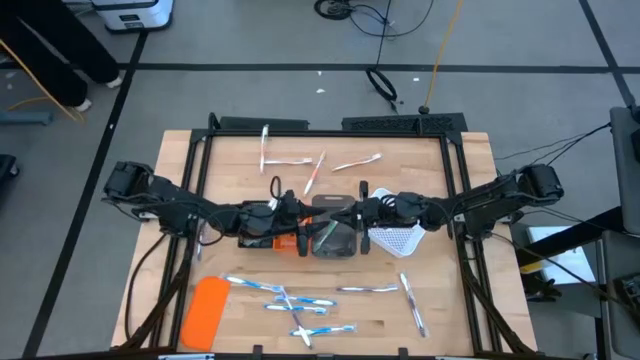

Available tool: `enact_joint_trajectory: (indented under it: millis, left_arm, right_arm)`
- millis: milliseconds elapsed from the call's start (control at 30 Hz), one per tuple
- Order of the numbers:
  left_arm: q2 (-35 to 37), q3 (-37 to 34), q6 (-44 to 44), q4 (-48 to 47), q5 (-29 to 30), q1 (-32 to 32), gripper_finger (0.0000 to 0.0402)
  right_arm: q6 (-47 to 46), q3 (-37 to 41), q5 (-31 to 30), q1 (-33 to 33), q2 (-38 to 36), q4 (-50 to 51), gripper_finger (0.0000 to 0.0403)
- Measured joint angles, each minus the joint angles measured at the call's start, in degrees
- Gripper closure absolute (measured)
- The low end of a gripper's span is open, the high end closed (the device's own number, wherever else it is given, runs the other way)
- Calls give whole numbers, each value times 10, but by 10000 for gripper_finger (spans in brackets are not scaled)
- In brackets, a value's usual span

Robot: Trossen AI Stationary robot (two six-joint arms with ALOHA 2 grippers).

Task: Pick & Place Toothbrushes
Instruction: Put the green toothbrush into the black bin

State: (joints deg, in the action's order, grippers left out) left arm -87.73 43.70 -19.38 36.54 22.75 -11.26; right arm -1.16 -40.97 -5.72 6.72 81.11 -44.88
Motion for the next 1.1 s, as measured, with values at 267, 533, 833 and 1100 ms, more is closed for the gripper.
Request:
enact_joint_trajectory:
  millis: [267, 533, 833, 1100]
  left_arm:
    - [-21, 0, -63, -38, -50, 40, 220]
    - [-21, 78, -121, -272, -68, 67, 220]
    - [-36, 131, -126, -361, -67, 69, 220]
    - [-142, 234, -131, -471, -102, 76, 220]
  right_arm:
    - [-12, 0, 0, 0, -2, 49, 403]
    - [-14, 1, 0, 1, -2, 66, 403]
    - [-14, 1, 0, 1, -28, 111, 403]
    - [-12, 1, -2, 16, -101, 223, 403]
